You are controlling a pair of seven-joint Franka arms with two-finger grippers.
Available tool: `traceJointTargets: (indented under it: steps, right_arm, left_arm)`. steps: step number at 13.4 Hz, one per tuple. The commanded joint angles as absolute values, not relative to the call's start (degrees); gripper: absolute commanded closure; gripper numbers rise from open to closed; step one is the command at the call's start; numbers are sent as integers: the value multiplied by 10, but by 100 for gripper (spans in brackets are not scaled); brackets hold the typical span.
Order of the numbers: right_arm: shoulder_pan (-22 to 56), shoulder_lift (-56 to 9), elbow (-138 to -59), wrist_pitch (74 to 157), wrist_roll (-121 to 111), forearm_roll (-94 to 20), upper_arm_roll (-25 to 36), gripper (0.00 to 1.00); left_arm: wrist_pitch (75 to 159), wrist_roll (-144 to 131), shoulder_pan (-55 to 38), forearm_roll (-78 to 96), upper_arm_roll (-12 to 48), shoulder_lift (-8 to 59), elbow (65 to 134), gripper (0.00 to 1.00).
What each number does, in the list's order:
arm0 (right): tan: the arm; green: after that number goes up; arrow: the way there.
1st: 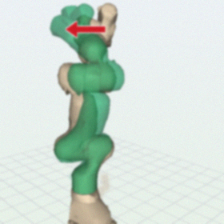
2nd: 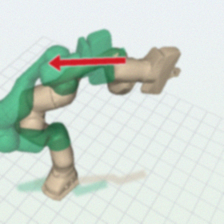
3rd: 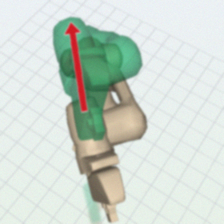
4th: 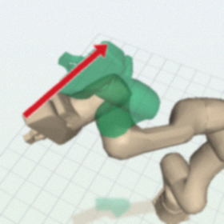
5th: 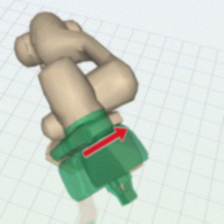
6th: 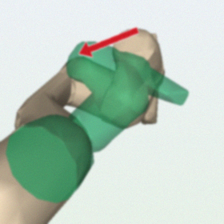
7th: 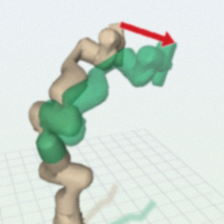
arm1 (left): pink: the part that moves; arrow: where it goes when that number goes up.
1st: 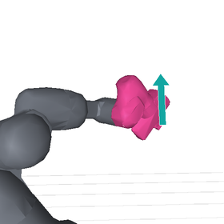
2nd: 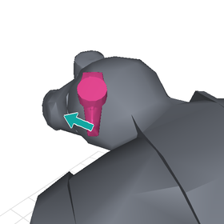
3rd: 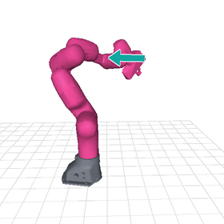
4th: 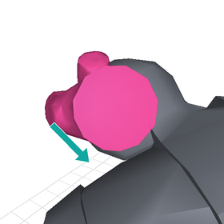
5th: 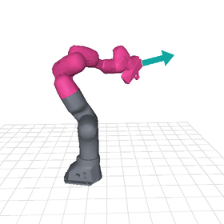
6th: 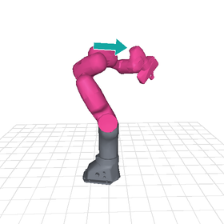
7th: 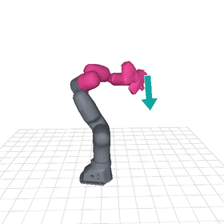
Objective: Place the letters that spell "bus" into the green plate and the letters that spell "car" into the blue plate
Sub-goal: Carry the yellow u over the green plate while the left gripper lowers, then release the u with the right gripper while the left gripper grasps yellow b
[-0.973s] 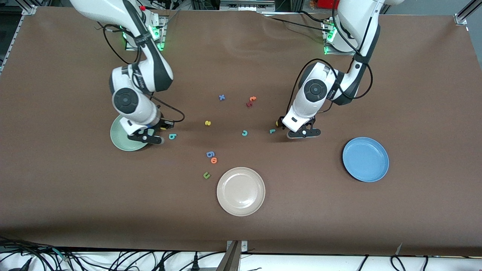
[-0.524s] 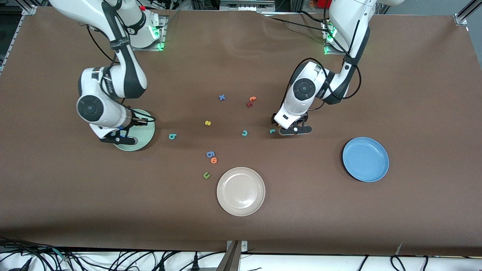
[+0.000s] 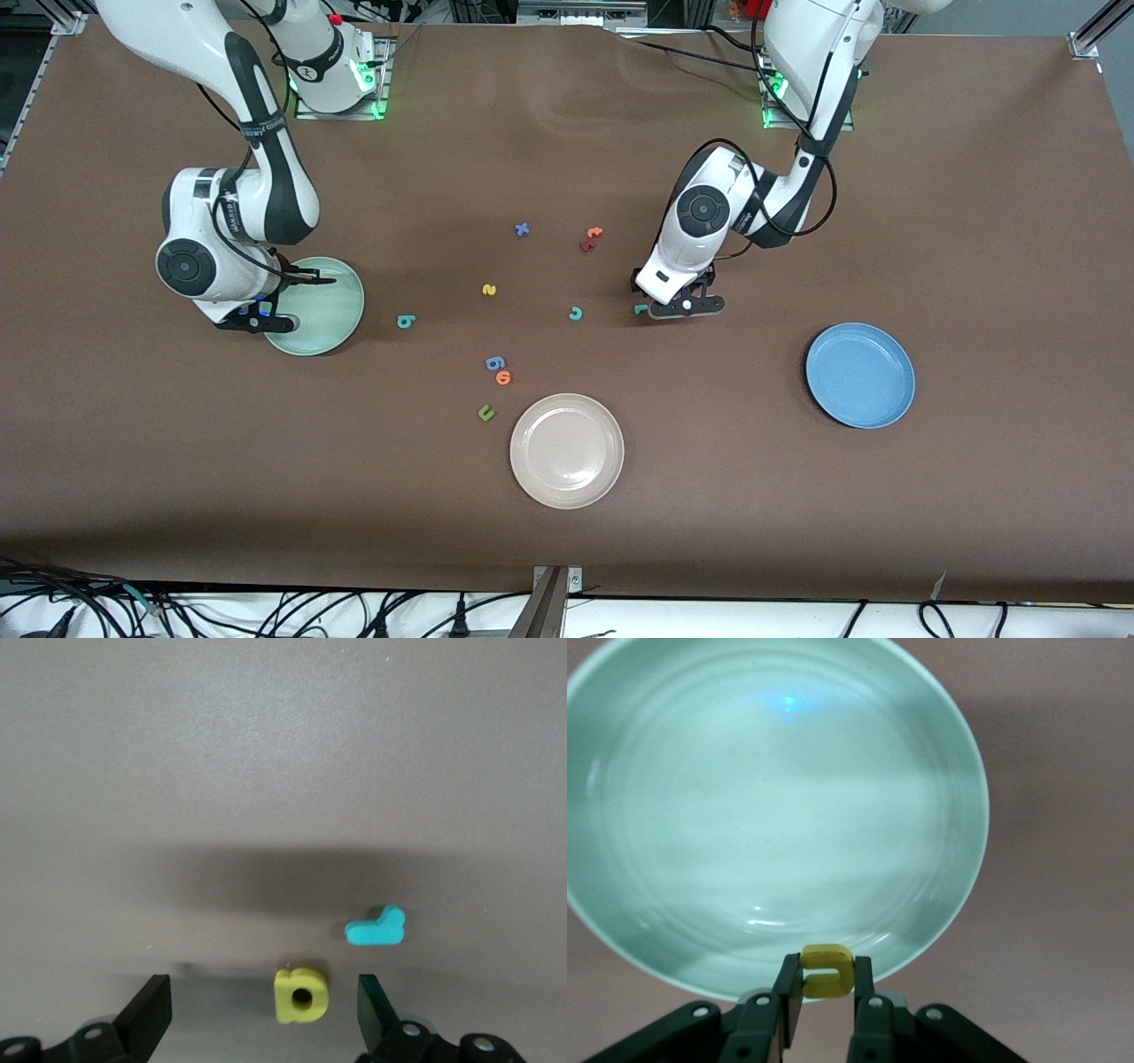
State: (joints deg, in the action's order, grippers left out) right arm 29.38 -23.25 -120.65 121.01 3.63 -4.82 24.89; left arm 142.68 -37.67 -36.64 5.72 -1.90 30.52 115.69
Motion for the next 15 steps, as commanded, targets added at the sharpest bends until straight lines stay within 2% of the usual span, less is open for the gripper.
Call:
traceJointTargets:
  steps: [1,3,4,5,6,7,10,15]
  right_arm:
    - [293,-244,-1216,1234,18,-54,249,81]
    - [293,-245,-1220,1238,13,-55,249,71]
    - [293,-244,-1220,1238,13,-55,249,58]
    - [293,-243,-1220,1237,14,-56,249,31]
    - [293,-240,-1218,1235,14,-56,249,12]
    - [293,-236,-1215,1230,14,-57,249,3]
    - [297,-215,-1198,1213,32,-59,243,2]
    - [303,-225,-1129,1214,190,-60,179,3]
  left_arm:
    - [1425,-392,-375,53,-22,327,1132,8]
    - [1422,-395,-375,53,-22,327,1133,15]
    - [1421,-395,-375,53,-22,327,1134,20]
    - [1420,-396,-375,54,-22,326,1135,25]
    - [1420,-397,-375,54,-21,327,1135,30]
    - [1418,-397,-375,54,-21,327,1136,37]
    - [1405,-397,-375,54,-20,327,1136,41]
    - [1397,-414,-387,54,-19,327,1136,40]
